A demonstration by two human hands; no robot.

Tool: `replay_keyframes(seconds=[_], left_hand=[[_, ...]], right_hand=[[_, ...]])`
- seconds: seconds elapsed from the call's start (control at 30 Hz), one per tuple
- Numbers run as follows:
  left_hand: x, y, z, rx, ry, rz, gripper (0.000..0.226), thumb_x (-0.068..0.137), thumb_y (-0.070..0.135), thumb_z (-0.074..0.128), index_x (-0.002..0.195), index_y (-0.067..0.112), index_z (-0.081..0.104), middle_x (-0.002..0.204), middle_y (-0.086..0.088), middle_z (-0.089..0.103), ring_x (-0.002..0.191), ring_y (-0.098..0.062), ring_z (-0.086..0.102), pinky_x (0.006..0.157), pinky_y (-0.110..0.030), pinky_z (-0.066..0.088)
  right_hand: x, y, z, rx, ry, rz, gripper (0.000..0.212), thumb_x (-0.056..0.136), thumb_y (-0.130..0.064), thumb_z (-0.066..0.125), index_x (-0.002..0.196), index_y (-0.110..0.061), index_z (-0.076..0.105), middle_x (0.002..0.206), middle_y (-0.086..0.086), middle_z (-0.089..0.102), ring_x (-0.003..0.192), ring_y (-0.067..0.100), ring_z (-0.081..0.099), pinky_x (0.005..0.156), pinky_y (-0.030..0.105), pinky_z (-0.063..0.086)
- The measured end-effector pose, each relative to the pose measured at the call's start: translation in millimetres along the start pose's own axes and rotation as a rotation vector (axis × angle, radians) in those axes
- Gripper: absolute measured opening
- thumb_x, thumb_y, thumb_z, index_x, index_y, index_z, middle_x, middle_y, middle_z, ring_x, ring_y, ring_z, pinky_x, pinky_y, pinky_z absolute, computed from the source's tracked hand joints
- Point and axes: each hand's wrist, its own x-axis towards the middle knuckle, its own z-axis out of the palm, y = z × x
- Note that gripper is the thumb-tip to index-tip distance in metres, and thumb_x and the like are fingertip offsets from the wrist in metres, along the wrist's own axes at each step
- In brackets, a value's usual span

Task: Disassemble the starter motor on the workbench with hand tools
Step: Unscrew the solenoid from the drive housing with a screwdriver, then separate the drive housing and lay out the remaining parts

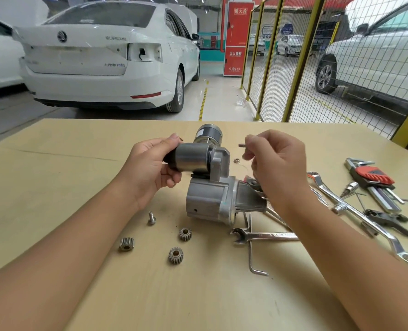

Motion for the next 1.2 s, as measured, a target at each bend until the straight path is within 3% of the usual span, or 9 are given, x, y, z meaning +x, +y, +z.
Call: replay_keyframes(seconds=[0.1,0.2,0.27,0.4,0.5,0.67,0.83,0.97,1.2], left_hand=[[1,1,-1,-0.005,0.056,-0.016,0.033,0.102,0.029,0.062,0.109,-0.002,0.069,0.077,-0.014,0.058,0.044,-0.022,0.048,0.039,-0.021,0.032],[1,4,-1,-0.023,0.103,-0.041,0.023,0.103,0.028,0.061,0.098,0.007,0.069,0.071,-0.010,0.059,0.043,-0.020,0.046,0.040,-0.019,0.030],[2,5,-2,-0.014,0.123,-0.051,0.022,0.103,0.028,0.062,0.092,0.010,0.067,0.066,-0.008,0.059,0.040,-0.018,0.043,0.037,-0.017,0.029],[2,7,-6,0.004,0.156,-0.083,0.025,0.100,0.031,0.065,0.088,0.010,0.059,0.056,-0.003,0.047,0.036,-0.013,0.034,0.038,-0.015,0.021],[4,11,-9,0.010,0.215,-0.121,0.024,0.096,0.030,0.067,0.084,0.012,0.057,0.048,-0.005,0.050,0.034,-0.011,0.028,0.037,-0.014,0.019],[4,17,-17,0.090,0.177,-0.092,0.025,0.096,0.030,0.069,0.085,0.011,0.058,0.048,-0.003,0.052,0.036,-0.012,0.031,0.038,-0.015,0.021],[4,18,-26,0.128,0.098,-0.081,0.019,0.097,0.025,0.070,0.090,0.010,0.061,0.066,-0.002,0.051,0.048,-0.014,0.040,0.040,-0.018,0.029],[4,19,-26,0.125,0.083,-0.089,0.021,0.098,0.027,0.069,0.085,0.013,0.059,0.059,0.003,0.052,0.049,-0.014,0.040,0.042,-0.020,0.029],[3,18,-30,0.188,0.005,-0.057,0.022,0.098,0.033,0.068,0.088,0.014,0.064,0.066,-0.001,0.054,0.053,-0.019,0.043,0.051,-0.027,0.032]], right_hand=[[-10,-8,3,-0.251,-0.011,-0.434,0.025,0.089,-0.016,0.065,0.067,-0.004,0.062,0.059,0.004,0.059,0.055,0.025,0.054,0.056,0.036,0.043],[-22,-17,10,-0.329,-0.082,-0.657,0.019,0.091,-0.014,0.067,0.073,-0.007,0.065,0.064,-0.006,0.055,0.056,0.011,0.049,0.058,0.022,0.037],[-30,-19,17,-0.399,-0.157,-0.740,0.020,0.094,-0.019,0.065,0.079,-0.006,0.068,0.071,-0.003,0.060,0.061,0.010,0.049,0.059,0.024,0.041],[-37,-14,27,-0.591,-0.336,-0.666,0.025,0.095,-0.030,0.060,0.083,-0.009,0.066,0.075,0.001,0.062,0.072,0.023,0.053,0.066,0.039,0.045],[-36,-12,26,-0.547,-0.375,-0.543,0.025,0.094,-0.031,0.058,0.081,-0.011,0.064,0.073,-0.001,0.061,0.075,0.022,0.052,0.070,0.037,0.041],[-34,-13,26,-0.521,-0.385,-0.549,0.022,0.093,-0.028,0.060,0.079,-0.011,0.062,0.070,-0.002,0.059,0.071,0.018,0.050,0.068,0.031,0.038],[-39,-15,24,-0.661,-0.421,-0.716,0.023,0.092,-0.032,0.065,0.081,-0.012,0.069,0.076,-0.002,0.065,0.077,0.026,0.053,0.071,0.041,0.043],[-52,-20,30,-0.958,-0.551,-0.939,0.018,0.094,-0.038,0.061,0.085,-0.026,0.071,0.079,-0.012,0.062,0.087,0.026,0.052,0.074,0.042,0.039],[-61,-13,39,-1.159,-0.642,-0.968,0.008,0.085,-0.029,0.070,0.078,-0.029,0.067,0.071,-0.012,0.052,0.082,0.022,0.044,0.073,0.041,0.036]])
